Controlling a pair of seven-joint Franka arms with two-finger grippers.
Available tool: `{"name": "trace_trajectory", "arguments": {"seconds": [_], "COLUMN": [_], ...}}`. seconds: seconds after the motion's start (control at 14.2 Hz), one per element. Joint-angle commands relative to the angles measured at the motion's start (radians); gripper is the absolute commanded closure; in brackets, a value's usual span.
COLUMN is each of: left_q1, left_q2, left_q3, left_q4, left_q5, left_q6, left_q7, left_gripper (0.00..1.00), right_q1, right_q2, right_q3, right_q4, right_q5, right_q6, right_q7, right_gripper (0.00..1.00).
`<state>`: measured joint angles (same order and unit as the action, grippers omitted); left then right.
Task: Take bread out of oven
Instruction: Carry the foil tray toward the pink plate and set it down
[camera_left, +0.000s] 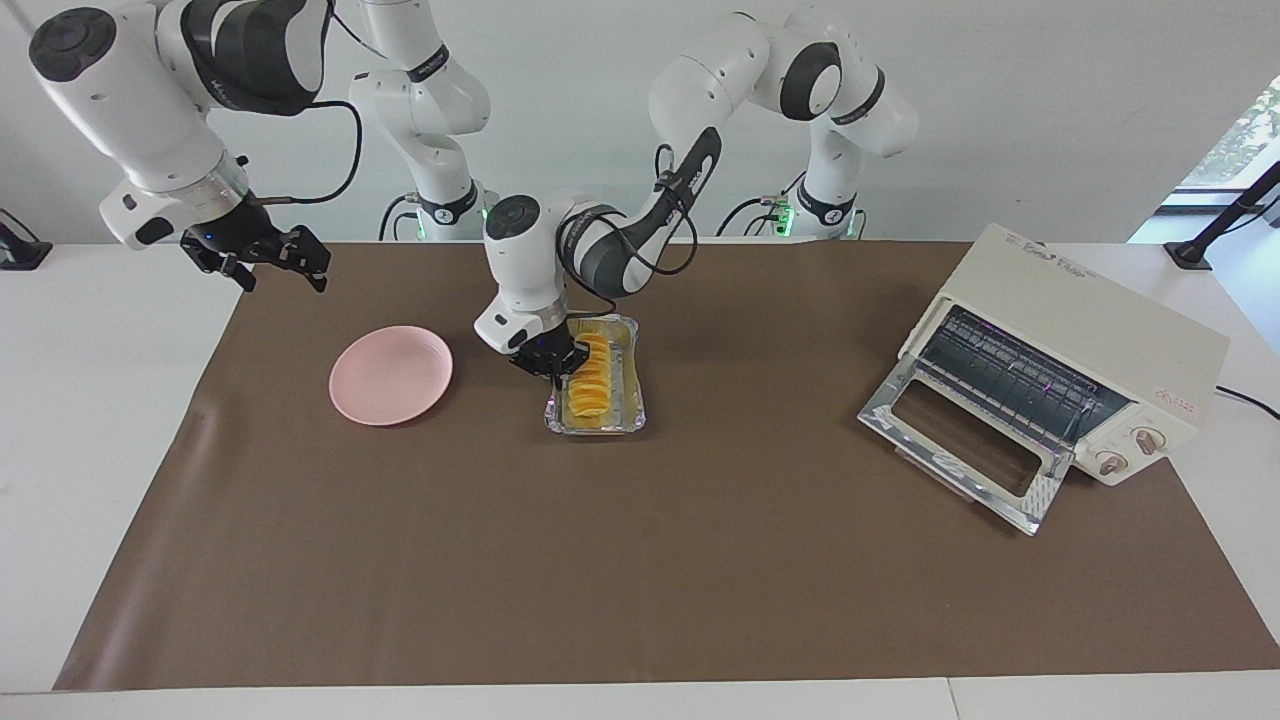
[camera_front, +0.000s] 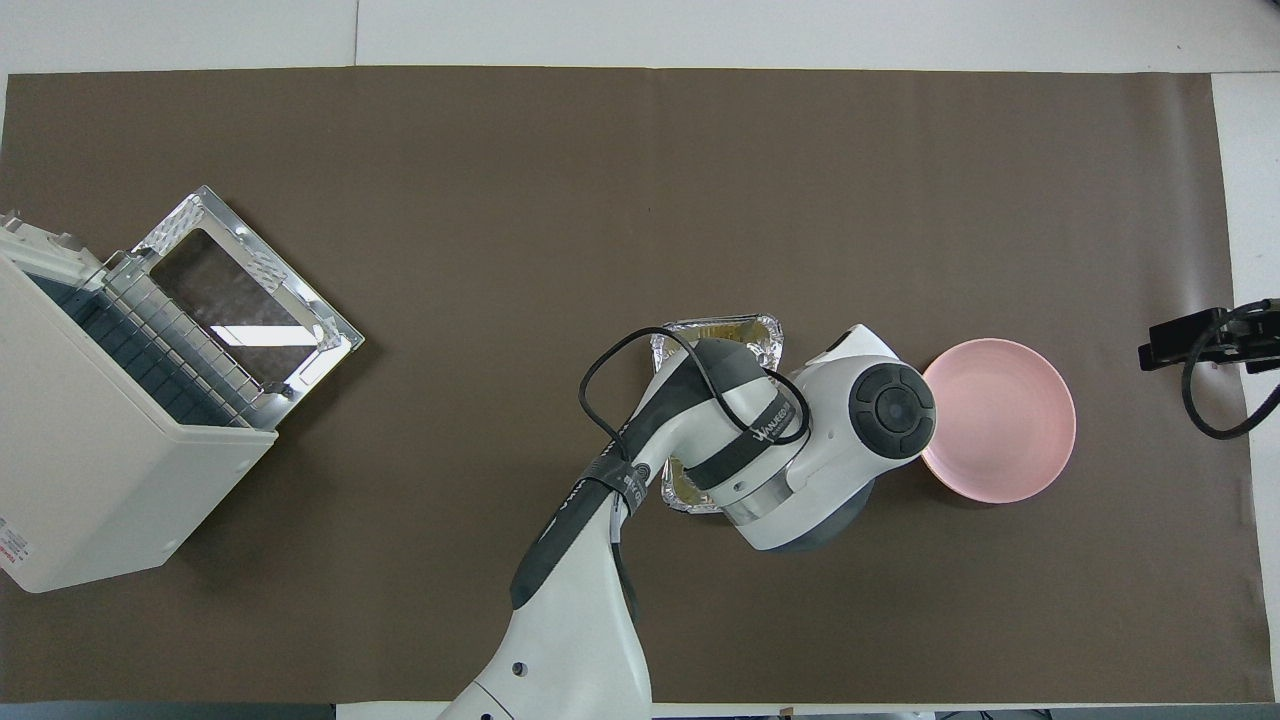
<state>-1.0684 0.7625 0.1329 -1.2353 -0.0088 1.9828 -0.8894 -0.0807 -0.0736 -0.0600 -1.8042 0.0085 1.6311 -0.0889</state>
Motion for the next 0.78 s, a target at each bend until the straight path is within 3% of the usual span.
{"name": "trace_trajectory", "arguments": {"seconds": [0.0, 0.28, 0.49, 0.71], "left_q1": [-0.015, 0.005, 0.092, 0.137], "left_q2": [0.018, 0.003, -0.043, -0.077], "left_q3": [0.019, 0.016, 0.019, 0.019], "left_q4": [0.033, 0.033, 0.034, 0.034], "left_q5": [0.035, 0.024, -0.115, -0.125], "left_q6": [-0.018, -0.022, -0.038, -0.059], "left_q7": [-0.026, -0.019, -0.023, -0.016], "left_gripper": [0.0, 0.0, 0.0, 0.0], "right_q1": [-0.004, -0.002, -0.008, -0.004], "right_q2": [-0.029, -0.029, -0.025, -0.012], "right_q3": [0.005, 0.005, 0.005, 0.005], "right_q4": [-0.035, -0.032, -0.026, 0.002], "right_q5": [-0.012, -0.013, -0.01, -0.01], "right_q6": [0.023, 0.023, 0.029, 0.044], "right_q7": [-0.02, -0.054, -0.1, -0.1], "right_gripper": [0.0, 0.0, 0.0, 0.0]}}
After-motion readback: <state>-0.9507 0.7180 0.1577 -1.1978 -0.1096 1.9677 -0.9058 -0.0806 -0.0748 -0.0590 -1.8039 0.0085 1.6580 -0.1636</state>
